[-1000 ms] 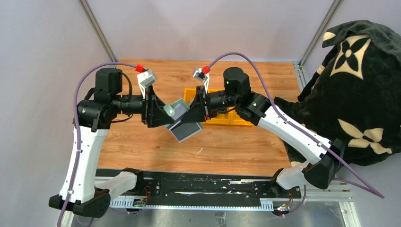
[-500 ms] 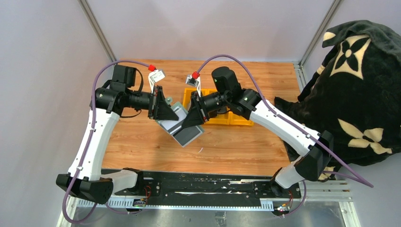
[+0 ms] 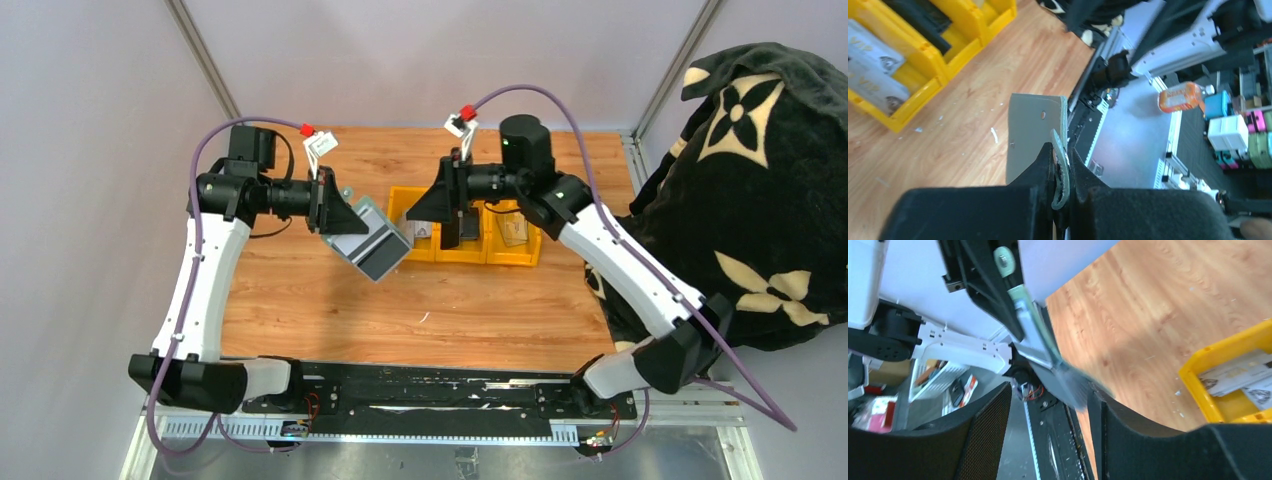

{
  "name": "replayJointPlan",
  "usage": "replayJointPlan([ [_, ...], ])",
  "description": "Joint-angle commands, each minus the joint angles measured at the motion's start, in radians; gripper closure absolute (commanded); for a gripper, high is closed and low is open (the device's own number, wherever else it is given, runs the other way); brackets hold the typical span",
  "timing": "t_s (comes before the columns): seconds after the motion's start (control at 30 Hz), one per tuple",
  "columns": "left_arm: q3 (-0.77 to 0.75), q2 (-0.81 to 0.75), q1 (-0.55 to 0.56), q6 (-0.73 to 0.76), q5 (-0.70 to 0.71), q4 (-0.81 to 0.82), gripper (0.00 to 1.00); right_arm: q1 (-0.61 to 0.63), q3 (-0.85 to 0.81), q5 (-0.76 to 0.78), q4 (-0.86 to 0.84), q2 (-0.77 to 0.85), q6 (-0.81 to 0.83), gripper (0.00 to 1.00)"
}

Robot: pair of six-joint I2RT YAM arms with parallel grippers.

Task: Take the credit cards out of the card holder
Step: Open the card holder at the center of the board.

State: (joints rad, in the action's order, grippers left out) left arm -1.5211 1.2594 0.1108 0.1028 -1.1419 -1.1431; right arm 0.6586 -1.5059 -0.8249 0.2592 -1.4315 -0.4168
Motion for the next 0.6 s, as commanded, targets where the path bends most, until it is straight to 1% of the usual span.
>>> replayJointPlan([
  [0.0,-0.066,0.042,-0.051,-0.076,0.031,0.015,1.0,-0.006,0.07,0.118,-0.143,0.107,-0.146,0.39],
  [0.07,-0.073,0.049,-0.061,-0.097,0.046,0.031,1.0,0.002,0.112,0.097,-0.231,0.119,-0.218,0.4],
  [0.13,-0.069,0.044,-0.065,-0.16,0.06,0.075,1.0,0.027,0.155,0.073,-0.33,0.117,-0.302,0.4],
  [0.2,-0.045,0.025,-0.065,-0.249,0.07,0.158,1.0,0.058,0.188,0.066,-0.415,0.105,-0.36,0.4],
  [0.33,0.044,-0.054,-0.065,-0.445,0.105,0.415,1.0,0.095,0.239,0.055,-0.588,0.061,-0.497,0.42],
  [0.43,0.125,-0.116,-0.071,-0.577,0.09,0.596,1.0,0.098,0.273,0.055,-0.711,0.029,-0.585,0.43],
  [0.57,0.212,-0.176,-0.072,-0.72,0.082,0.8,1.0,0.103,0.276,0.051,-0.755,-0.004,-0.611,0.44],
])
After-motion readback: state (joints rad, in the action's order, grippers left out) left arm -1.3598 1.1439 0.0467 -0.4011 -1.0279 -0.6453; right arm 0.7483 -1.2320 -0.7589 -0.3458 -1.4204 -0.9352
